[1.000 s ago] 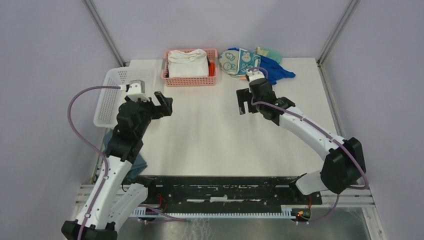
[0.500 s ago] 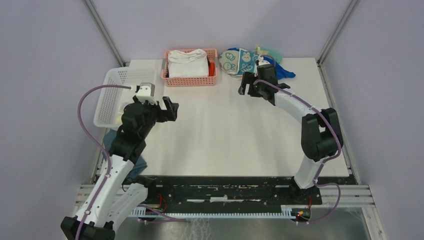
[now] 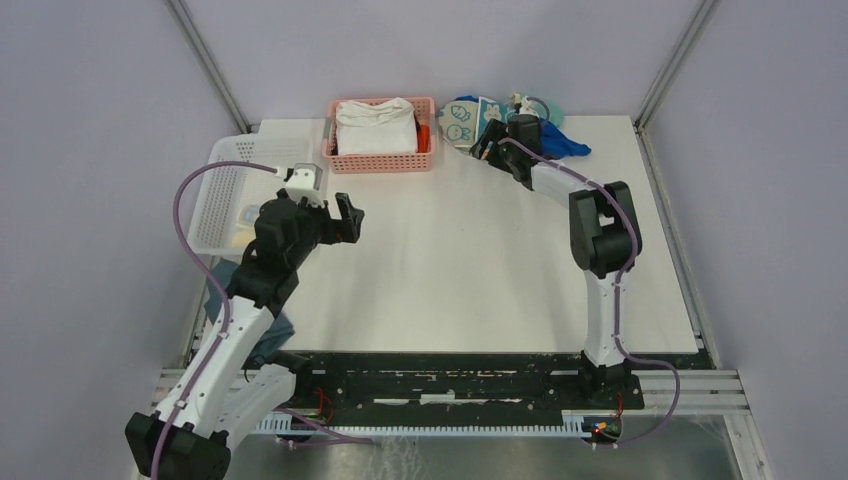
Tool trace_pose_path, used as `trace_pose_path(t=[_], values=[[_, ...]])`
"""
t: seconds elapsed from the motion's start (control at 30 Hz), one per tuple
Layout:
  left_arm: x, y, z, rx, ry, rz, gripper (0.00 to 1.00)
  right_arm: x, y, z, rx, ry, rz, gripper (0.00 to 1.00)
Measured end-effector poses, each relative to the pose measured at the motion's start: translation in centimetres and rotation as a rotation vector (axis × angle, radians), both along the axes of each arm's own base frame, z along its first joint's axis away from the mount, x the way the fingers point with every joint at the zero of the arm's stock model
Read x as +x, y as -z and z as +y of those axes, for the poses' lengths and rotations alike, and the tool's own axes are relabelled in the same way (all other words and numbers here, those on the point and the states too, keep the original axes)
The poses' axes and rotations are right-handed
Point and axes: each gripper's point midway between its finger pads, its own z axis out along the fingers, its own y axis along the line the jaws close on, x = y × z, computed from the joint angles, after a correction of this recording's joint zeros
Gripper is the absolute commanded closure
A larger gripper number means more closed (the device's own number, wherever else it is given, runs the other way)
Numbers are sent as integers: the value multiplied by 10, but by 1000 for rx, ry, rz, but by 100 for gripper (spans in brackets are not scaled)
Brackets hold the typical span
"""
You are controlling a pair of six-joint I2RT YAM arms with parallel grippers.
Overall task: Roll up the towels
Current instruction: Pick up the towel at the center of the board.
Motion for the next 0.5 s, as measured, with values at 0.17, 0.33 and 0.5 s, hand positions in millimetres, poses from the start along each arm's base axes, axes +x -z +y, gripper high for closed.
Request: trace_pose_path(t=[0.17,0.33,0.5], values=[[5,13,-1,15,-4,41,1,44,4,5,28,64,-52,26],[8,19,0,25,-7,57,1,82,10,5,44,133,-98,33],[11,25,2,38,-22,75,1,105,30,0,40,205,-99,46]])
